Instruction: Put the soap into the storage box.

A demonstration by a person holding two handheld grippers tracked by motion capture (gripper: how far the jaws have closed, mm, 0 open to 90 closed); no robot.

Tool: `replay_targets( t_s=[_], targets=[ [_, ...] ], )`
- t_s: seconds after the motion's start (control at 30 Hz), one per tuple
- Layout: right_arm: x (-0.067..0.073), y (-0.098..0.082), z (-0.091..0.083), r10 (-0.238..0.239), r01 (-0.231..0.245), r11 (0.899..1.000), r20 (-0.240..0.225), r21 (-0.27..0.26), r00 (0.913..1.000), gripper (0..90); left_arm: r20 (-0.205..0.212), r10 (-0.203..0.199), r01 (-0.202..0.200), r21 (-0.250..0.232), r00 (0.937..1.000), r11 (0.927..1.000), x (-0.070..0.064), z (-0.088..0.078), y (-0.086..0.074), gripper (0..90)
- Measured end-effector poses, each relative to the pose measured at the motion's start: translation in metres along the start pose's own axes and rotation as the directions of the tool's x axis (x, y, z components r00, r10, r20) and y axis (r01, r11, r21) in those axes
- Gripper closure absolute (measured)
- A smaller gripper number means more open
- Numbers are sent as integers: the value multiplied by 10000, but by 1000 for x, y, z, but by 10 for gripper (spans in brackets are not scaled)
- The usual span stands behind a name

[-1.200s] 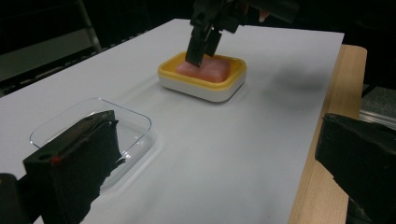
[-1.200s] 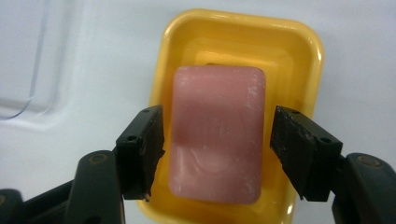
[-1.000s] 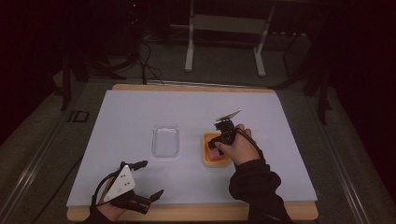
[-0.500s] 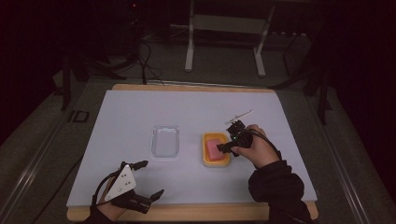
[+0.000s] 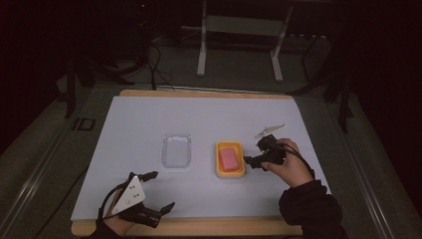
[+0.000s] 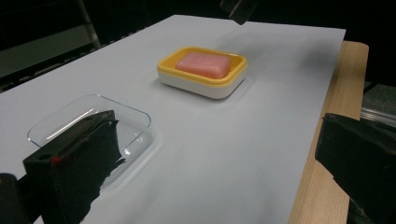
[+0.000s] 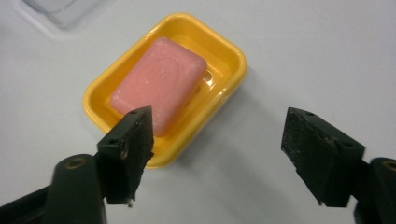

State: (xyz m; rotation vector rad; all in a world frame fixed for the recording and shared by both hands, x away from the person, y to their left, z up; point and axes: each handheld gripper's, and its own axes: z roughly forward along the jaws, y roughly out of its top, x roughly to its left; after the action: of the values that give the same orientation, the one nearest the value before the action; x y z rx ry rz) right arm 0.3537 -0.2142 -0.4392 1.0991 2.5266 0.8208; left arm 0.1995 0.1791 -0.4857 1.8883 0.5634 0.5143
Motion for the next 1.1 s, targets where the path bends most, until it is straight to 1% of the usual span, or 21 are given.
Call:
replay_targets(
  t_s=[0.03,0.07,0.1,0.17,0.23,0.27,0.3,0.33,0.37,0.47,0.5,0.53,0.63,0.7,0.77,0.93,1.03,1.1],
  targets=[
    [-1,-3,-1,156,-156,9998,32,-80,9999,247,0,-3,3,1,10000,10000,0,0,0,5],
    [-3,-8,-3,506,-504,9987,174,-121,9986,250,-6,3,-3,8,10000,10000,0,0,0,5],
    [-3,-8,-3,506,-504,9987,174,-121,9986,250,-4,6,-6,18,10000,10000,0,0,0,5],
    [-7,-14,-5,664,-656,9975,293,-251,9974,250,-8,16,-16,27,10000,10000,0,0,0,5],
    [-10,-20,-7,696,-684,9971,336,-343,9970,250,-10,16,-16,39,10000,10000,0,0,0,5],
    [-14,-26,-9,899,-879,9951,424,-452,9950,255,-19,31,-31,45,10000,10000,0,0,0,5],
    [-16,-29,-9,1041,-1022,9938,447,-429,9936,273,-17,31,-31,30,10000,10000,0,0,0,5],
    [-16,-29,-9,1041,-1022,9938,447,-429,9936,273,-22,14,-14,30,10000,10000,0,0,0,6],
    [-18,-33,-10,1166,-1150,9927,474,-359,9920,287,-26,20,-20,41,10000,10000,0,0,0,6],
    [-22,-43,-10,1357,-1342,9905,558,-289,9892,287,-17,23,-23,48,10000,10000,0,0,0,5],
    [-24,-49,-10,1417,-1405,9898,584,-236,9882,287,-16,30,-30,54,10000,10000,0,1,0,5],
    [-24,-49,-10,1417,-1405,9898,584,-236,9882,287,-15,32,-32,61,10000,10000,0,1,0,5],
    [-26,-58,-10,1467,-1452,9891,687,-262,9868,286,-20,36,-36,60,10000,10000,0,0,0,6],
    [-26,-62,-10,1553,-1536,9876,620,-314,9859,286,-13,28,-28,66,10000,10000,0,1,0,5],
    [-25,-66,-9,1409,-1385,9895,648,-401,9879,280,-8,37,-37,71,10000,10000,0,1,0,5],
    [-23,-74,-7,1404,-1372,9892,649,-517,9880,279,-8,40,-40,85,10000,10000,0,1,0,5],
    [-23,-78,-6,1493,-1460,9874,534,-618,9873,279,-7,46,-46,99,10000,9999,0,1,0,5],
    [-22,-81,-5,1426,-1391,9885,594,-592,9880,279,-15,51,-51,109,10000,9999,0,1,0,6]
  ],
)
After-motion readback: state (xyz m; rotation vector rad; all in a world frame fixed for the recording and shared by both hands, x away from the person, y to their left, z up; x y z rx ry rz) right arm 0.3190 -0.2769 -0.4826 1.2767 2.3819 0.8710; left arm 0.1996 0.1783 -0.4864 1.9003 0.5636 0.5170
